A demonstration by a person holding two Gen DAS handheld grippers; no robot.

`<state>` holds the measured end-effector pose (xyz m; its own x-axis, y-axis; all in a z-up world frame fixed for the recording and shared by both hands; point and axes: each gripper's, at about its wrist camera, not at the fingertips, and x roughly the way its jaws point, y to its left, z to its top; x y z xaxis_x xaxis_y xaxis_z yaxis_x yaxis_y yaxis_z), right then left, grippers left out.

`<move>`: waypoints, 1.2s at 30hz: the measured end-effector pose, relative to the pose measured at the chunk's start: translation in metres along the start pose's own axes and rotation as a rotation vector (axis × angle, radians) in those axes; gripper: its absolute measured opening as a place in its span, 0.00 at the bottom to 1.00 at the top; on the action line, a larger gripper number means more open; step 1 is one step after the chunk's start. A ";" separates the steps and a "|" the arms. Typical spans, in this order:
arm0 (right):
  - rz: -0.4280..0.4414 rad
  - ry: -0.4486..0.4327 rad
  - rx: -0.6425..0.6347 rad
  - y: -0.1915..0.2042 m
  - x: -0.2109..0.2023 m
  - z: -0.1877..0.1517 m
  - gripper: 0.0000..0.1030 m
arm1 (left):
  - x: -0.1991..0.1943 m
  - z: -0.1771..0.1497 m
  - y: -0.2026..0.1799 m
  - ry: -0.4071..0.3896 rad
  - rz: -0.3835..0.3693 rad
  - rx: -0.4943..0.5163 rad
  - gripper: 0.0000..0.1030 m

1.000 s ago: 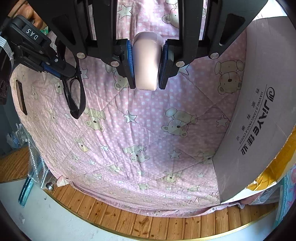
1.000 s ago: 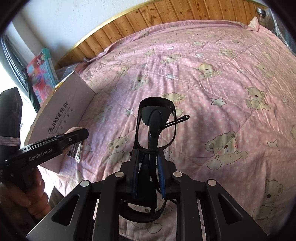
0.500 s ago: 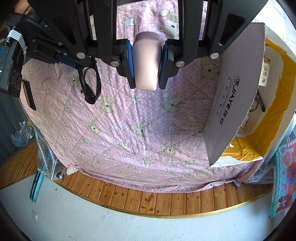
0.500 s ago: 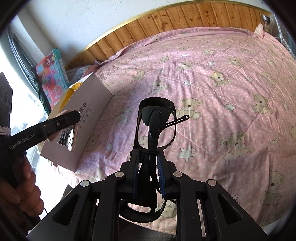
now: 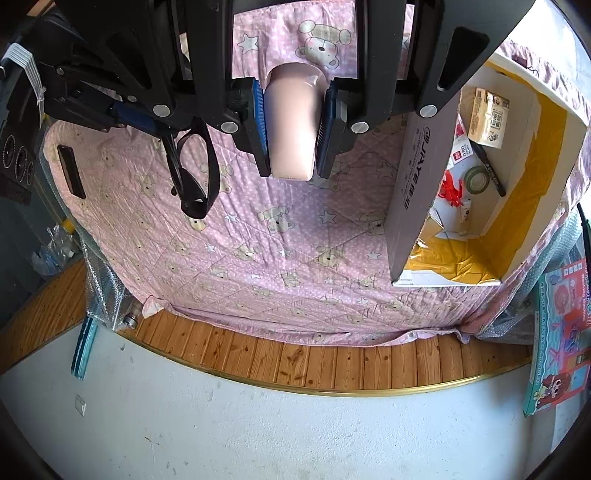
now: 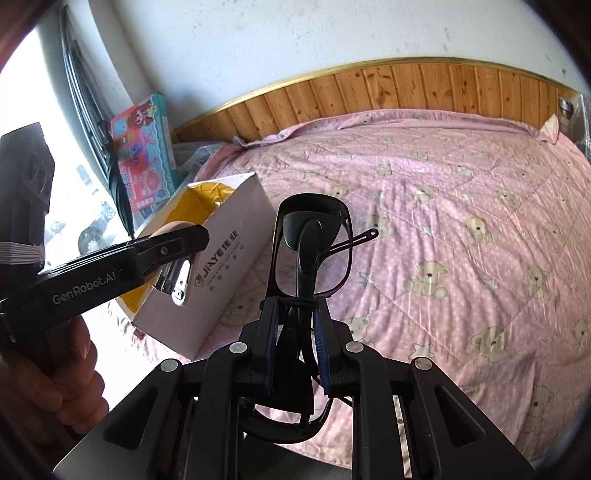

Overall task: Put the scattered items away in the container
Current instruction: 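Carry the stapler and black glasses over the cardboard box with both tools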

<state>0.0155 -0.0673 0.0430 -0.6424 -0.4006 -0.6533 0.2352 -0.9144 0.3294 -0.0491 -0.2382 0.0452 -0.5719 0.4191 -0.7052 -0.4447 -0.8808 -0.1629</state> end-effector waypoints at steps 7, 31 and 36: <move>0.018 0.007 -0.038 0.030 0.011 0.008 0.19 | -0.017 0.005 0.026 -0.028 -0.004 -0.034 0.25; 0.105 -0.031 -0.222 0.127 0.030 0.063 0.19 | -0.062 0.024 0.140 -0.126 -0.001 -0.226 0.24; 0.134 -0.029 -0.263 0.144 0.040 0.073 0.19 | -0.062 0.024 0.172 -0.123 0.025 -0.282 0.25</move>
<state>-0.0296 -0.2110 0.1139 -0.6126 -0.5201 -0.5952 0.4975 -0.8388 0.2210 -0.1069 -0.4107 0.0777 -0.6668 0.4054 -0.6253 -0.2309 -0.9102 -0.3439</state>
